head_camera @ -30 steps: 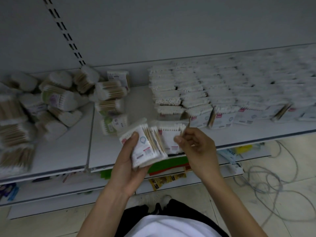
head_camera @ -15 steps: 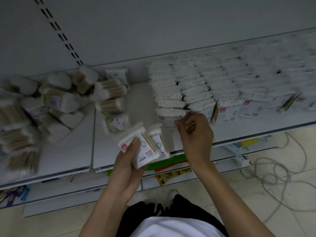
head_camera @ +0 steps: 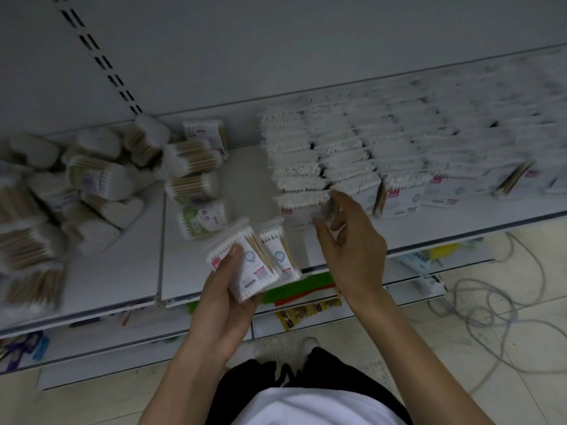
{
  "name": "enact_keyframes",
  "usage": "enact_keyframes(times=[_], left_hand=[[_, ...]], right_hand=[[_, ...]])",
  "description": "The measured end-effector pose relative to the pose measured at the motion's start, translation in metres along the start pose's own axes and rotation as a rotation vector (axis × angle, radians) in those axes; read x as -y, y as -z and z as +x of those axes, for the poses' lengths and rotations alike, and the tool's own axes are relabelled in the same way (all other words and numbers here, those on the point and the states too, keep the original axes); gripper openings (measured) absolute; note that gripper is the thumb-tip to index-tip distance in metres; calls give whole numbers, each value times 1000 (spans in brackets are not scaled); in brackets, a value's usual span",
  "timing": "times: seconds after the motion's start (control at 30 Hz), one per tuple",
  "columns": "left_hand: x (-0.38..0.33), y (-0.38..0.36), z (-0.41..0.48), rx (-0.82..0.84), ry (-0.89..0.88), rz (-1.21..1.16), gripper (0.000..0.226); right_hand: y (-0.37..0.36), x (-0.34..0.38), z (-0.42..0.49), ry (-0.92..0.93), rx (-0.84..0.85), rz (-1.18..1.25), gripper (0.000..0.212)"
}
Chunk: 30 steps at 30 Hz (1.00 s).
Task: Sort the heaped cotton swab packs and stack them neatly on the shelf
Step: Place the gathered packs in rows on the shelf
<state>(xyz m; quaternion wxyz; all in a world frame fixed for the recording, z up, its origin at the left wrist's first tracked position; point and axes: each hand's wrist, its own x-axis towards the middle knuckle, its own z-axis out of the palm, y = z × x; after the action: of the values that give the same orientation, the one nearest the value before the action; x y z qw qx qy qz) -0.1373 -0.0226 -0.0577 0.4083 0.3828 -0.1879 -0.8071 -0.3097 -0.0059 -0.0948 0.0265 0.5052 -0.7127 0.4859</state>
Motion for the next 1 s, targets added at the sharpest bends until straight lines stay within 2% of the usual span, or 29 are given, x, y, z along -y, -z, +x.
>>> enact_keyframes(times=[0.07, 0.1, 0.17, 0.23, 0.33, 0.43, 0.5, 0.57, 0.63, 0.73, 0.8, 0.87, 1.0], left_hand=[[0, -1, -1, -30, -5, 2, 17], [1, 1, 1, -46, -11, -4, 17], [1, 1, 1, -50, 0, -1, 17], [1, 3, 1, -21, -4, -26, 32], [0, 6, 0, -35, -23, -29, 36], [0, 6, -2, -33, -40, -58, 40], [1, 5, -4, -71, -31, -77, 18], [3, 4, -4, -96, -29, -94, 22], [4, 4, -4, -86, -20, -84, 17], [4, 6, -3, -54, -28, -95, 40], [4, 5, -3, -64, -30, -106, 21], [4, 1, -3, -74, -37, -121, 25], [1, -2, -4, -63, -47, -125, 25]], right_hand=[[1, 3, 7, 241, -47, -149, 40], [0, 4, 12, 318, -43, -209, 41], [-4, 4, 21, 374, 3, -293, 41], [-7, 2, 25, 369, 43, -348, 33], [-2, 4, 32, 331, 87, -301, 17], [8, 10, 44, 304, 136, -285, 11], [12, 11, 53, 293, 201, -315, 11], [14, 11, 59, 259, 271, -302, 14], [15, 11, 64, 240, 293, -277, 15], [11, 11, 68, 281, 275, -294, 8], [8, 13, 69, 301, 271, -309, 5], [8, 12, 69, 305, 265, -315, 4], [20, 17, 61, 248, 259, -163, 23]])
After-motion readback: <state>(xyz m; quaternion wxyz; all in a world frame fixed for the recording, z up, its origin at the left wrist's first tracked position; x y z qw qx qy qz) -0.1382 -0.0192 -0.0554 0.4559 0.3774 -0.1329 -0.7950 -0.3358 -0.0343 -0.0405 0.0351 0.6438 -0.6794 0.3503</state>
